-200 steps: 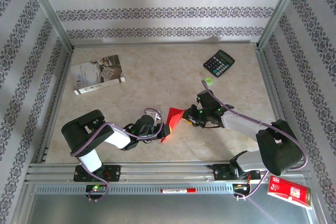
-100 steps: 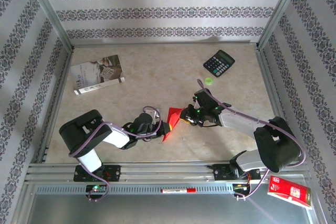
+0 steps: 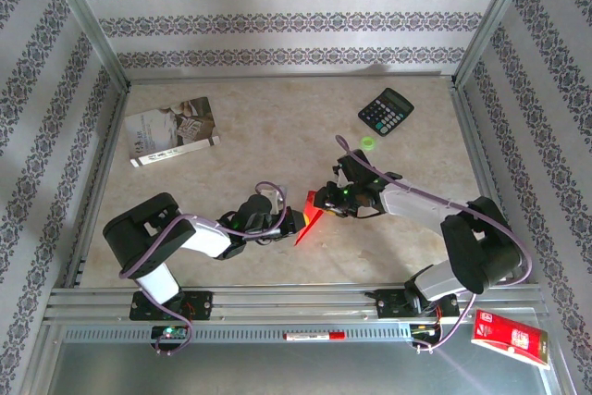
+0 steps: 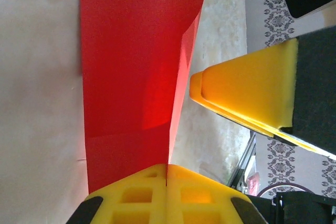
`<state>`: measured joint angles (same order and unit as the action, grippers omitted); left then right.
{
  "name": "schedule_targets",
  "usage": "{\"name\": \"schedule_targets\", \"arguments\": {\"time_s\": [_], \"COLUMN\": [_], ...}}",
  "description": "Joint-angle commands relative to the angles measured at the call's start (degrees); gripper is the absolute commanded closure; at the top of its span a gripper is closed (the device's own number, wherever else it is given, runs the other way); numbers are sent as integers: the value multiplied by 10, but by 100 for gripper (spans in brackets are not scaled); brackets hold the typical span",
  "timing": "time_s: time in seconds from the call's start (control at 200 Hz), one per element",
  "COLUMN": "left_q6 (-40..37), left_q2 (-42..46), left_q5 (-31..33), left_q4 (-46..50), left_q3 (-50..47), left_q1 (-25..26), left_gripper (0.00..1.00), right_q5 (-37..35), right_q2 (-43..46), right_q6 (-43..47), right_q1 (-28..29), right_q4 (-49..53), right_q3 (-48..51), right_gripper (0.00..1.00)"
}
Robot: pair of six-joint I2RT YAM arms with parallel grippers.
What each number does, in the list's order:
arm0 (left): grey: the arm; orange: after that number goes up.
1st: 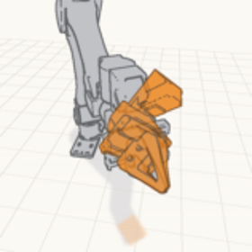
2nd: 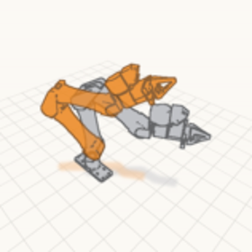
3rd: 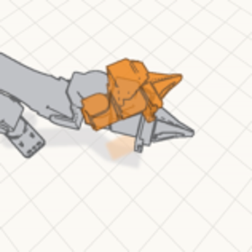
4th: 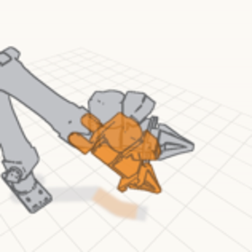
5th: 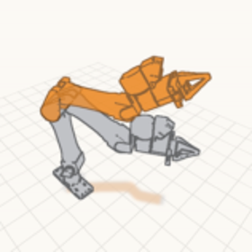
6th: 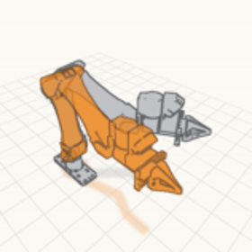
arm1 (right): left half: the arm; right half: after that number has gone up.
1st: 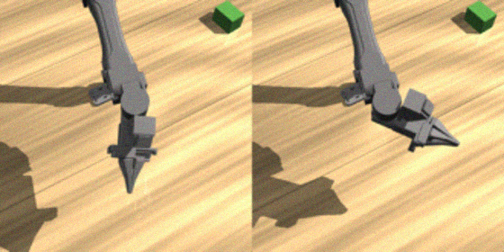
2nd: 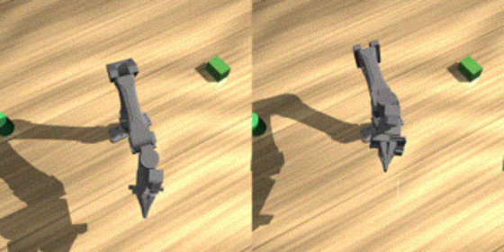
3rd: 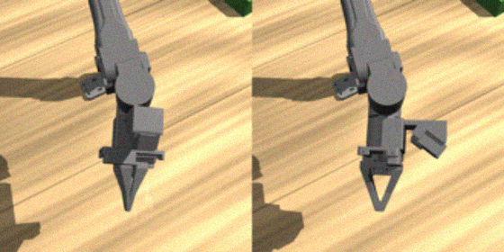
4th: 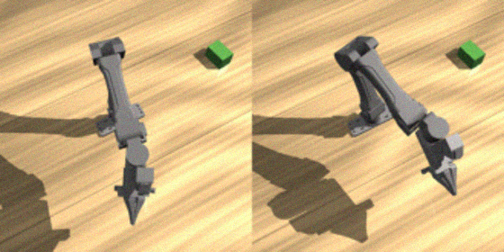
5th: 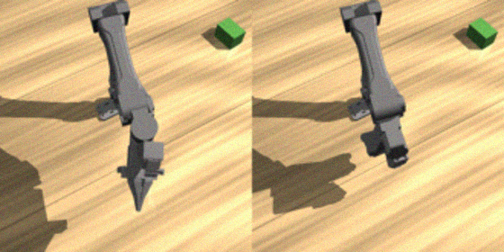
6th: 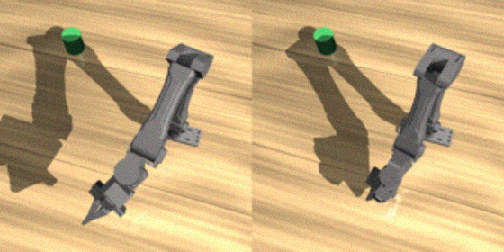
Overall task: Fold a paper plane with a square sheet of paper (pick it up from the middle)
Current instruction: Fold the wing for the fifth time at the center of the table.
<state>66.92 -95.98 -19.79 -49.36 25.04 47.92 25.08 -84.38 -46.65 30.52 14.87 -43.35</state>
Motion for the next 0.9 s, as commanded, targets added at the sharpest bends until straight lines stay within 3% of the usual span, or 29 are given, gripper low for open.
{"name": "schedule_targets", "arguments": {"time_s": [0.0,0.899], "left_q6": [19,80], "left_q2": [-18,-62], "left_q5": [-13,-25], "left_q4": [-4,-74], "left_q3": [10,-7], "left_q1": [-4,-14], "left_gripper": [100,100], "right_q5": [-20,-24], "right_q2": [-13,-69], "right_q6": [28,61], "right_q1": [1,13], "right_q4": [19,-12], "right_q3": [-10,-27], "right_gripper": [67,62]}}
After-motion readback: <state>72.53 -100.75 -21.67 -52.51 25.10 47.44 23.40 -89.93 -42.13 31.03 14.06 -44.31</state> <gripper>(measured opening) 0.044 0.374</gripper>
